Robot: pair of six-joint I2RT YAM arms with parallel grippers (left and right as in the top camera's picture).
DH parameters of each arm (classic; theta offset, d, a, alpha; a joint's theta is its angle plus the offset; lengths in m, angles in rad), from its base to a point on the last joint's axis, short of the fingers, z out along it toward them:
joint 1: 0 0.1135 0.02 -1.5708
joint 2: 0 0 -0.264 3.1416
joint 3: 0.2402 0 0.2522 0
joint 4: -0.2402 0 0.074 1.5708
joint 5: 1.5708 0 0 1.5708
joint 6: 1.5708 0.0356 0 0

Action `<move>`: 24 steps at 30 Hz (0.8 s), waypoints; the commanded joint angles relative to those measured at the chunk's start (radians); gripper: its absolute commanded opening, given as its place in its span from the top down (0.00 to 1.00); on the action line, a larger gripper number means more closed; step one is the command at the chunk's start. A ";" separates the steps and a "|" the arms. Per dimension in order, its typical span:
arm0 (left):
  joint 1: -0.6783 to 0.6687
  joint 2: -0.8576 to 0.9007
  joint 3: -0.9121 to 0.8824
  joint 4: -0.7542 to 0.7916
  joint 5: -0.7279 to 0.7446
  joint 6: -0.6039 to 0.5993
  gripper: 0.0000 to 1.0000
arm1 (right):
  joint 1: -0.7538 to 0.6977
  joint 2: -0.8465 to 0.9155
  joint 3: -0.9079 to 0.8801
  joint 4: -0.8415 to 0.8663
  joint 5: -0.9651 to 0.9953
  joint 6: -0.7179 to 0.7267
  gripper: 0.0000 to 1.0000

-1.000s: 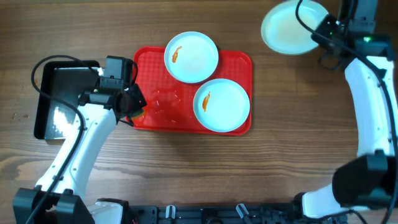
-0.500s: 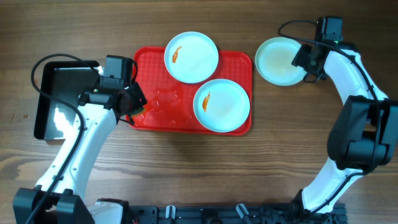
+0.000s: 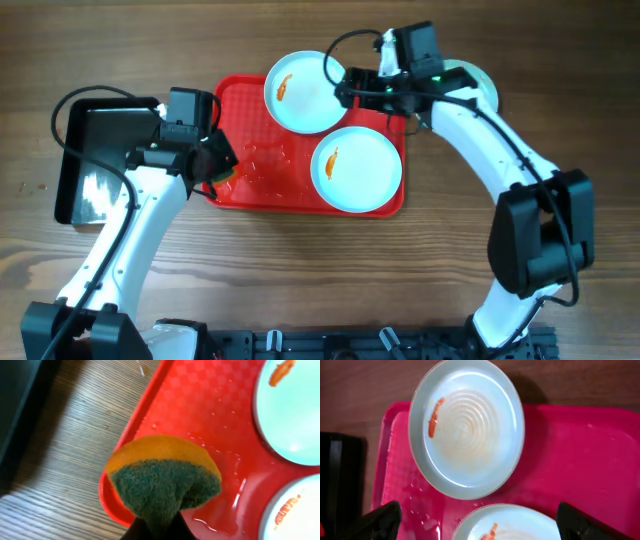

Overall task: Clean dirty plates on tray and stack at the side
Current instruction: 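Move the right gripper to grip the left plate's rim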

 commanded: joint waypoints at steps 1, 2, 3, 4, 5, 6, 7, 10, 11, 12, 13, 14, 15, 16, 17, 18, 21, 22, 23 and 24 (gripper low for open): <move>0.002 0.006 0.001 0.006 0.100 -0.007 0.96 | 0.093 0.011 0.005 0.027 0.086 0.043 0.00; 0.002 0.006 0.001 0.006 0.127 -0.007 0.96 | 0.113 0.011 0.005 0.031 0.109 0.049 0.00; 0.002 0.006 0.000 0.005 0.155 -0.007 0.96 | 0.132 0.011 0.005 0.031 0.139 0.049 0.00; 0.002 0.006 0.000 0.005 0.182 -0.007 0.96 | 0.146 0.011 0.005 0.031 0.159 0.049 0.00; 0.002 0.006 0.000 0.000 0.198 -0.007 0.96 | 0.157 0.011 0.005 0.031 0.163 0.047 0.00; 0.001 0.006 0.000 -0.006 0.204 -0.007 0.96 | 0.165 0.011 0.005 0.027 0.165 0.047 0.00; 0.001 0.006 0.000 -0.016 0.203 -0.007 0.96 | 0.167 0.011 0.002 0.027 0.170 0.048 0.00; 0.000 0.006 -0.010 -0.029 0.203 -0.007 0.96 | 0.167 0.011 0.001 0.017 0.272 0.058 0.00; 0.000 0.007 -0.018 -0.027 0.203 -0.007 0.96 | 0.167 0.011 -0.004 0.017 0.287 0.072 0.01; 0.000 0.007 -0.029 -0.023 0.203 -0.007 0.96 | 0.167 0.011 -0.012 0.016 0.301 0.092 0.00; 0.000 0.007 -0.041 -0.022 0.204 -0.010 0.96 | 0.167 0.011 -0.025 0.022 0.319 0.108 0.00; 0.000 0.007 -0.053 -0.020 0.203 -0.010 0.96 | 0.167 0.011 -0.045 0.040 0.340 0.120 0.00; 0.000 0.007 -0.064 -0.012 0.203 -0.010 0.96 | 0.167 0.011 -0.066 0.072 0.349 0.125 0.00; 0.000 0.007 -0.068 -0.008 0.203 -0.010 0.96 | 0.167 0.019 -0.079 0.099 0.362 0.125 0.01; 0.000 0.007 -0.068 0.000 0.203 -0.010 0.96 | 0.167 0.048 -0.079 0.133 0.378 0.113 0.01; 0.000 0.007 -0.068 0.009 0.203 -0.010 0.96 | 0.167 0.076 -0.079 0.155 0.378 0.095 0.01; 0.000 0.007 -0.068 0.025 0.203 -0.010 0.96 | 0.145 0.121 -0.041 0.131 0.372 0.054 0.00; 0.000 0.007 -0.068 0.026 0.203 -0.010 0.96 | 0.137 0.121 -0.019 0.134 0.367 0.018 0.01; 0.000 0.007 -0.068 0.026 0.203 -0.010 0.96 | 0.132 0.121 0.000 0.134 0.372 -0.010 0.01; 0.000 0.007 -0.068 0.026 0.203 -0.010 0.96 | 0.120 0.123 0.021 0.141 0.401 -0.018 0.01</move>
